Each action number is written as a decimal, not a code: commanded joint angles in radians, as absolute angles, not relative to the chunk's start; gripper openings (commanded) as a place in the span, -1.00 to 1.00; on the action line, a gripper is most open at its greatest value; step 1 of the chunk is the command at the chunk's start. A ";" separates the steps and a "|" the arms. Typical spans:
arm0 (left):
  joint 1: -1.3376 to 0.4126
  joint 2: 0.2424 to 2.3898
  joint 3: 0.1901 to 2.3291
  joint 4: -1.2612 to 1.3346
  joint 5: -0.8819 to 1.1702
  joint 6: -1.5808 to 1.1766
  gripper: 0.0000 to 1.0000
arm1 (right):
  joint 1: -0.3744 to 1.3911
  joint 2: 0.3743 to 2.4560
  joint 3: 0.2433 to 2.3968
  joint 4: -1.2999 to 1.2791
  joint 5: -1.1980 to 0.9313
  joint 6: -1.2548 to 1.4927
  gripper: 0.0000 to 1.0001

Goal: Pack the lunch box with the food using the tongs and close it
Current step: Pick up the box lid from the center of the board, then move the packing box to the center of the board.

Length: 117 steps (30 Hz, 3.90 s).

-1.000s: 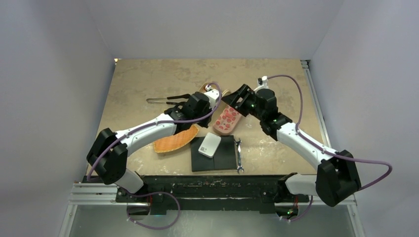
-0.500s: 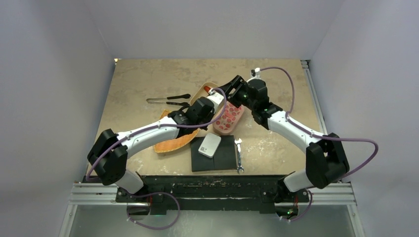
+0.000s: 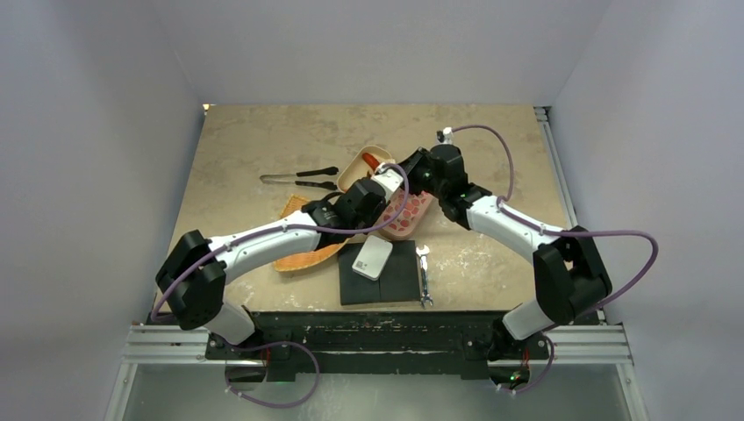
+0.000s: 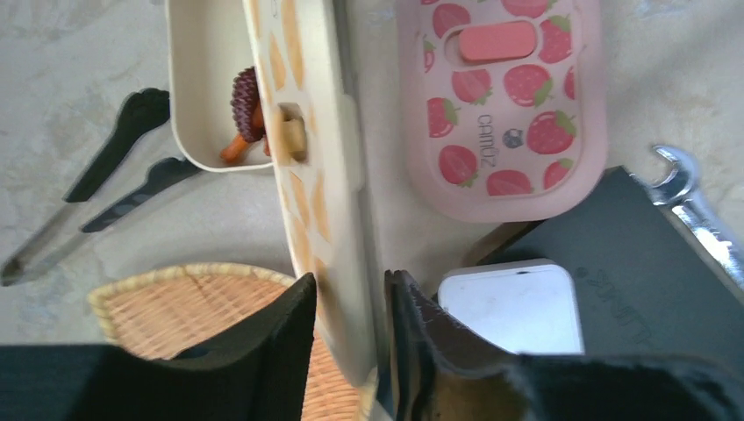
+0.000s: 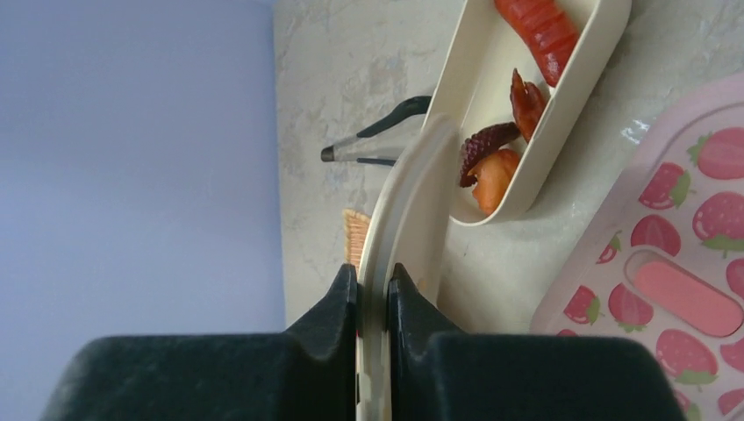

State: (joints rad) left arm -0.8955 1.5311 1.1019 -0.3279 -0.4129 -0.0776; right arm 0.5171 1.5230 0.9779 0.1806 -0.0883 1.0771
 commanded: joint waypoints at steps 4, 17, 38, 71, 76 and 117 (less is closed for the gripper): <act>-0.892 1.408 1.134 -0.279 -0.221 -0.076 0.45 | 0.520 1.479 0.991 0.259 -0.125 1.084 -1.00; -0.448 1.288 1.160 -0.283 0.610 -0.353 0.77 | 0.373 1.280 0.798 0.772 -0.479 0.817 -1.00; -0.313 1.264 1.062 -0.015 1.120 -0.492 0.41 | 0.334 1.297 0.709 1.600 -0.937 1.287 -1.00; -0.394 1.277 1.062 0.041 0.945 -0.483 -1.00 | 0.404 1.168 0.663 0.729 -0.787 0.811 0.12; -0.388 1.295 1.068 0.013 0.903 -0.468 -1.00 | 0.412 1.193 0.627 0.862 -0.806 0.905 -0.66; -0.468 2.040 1.514 -0.341 -0.077 -0.102 -1.00 | 0.281 1.074 0.448 0.541 -0.474 1.043 -1.00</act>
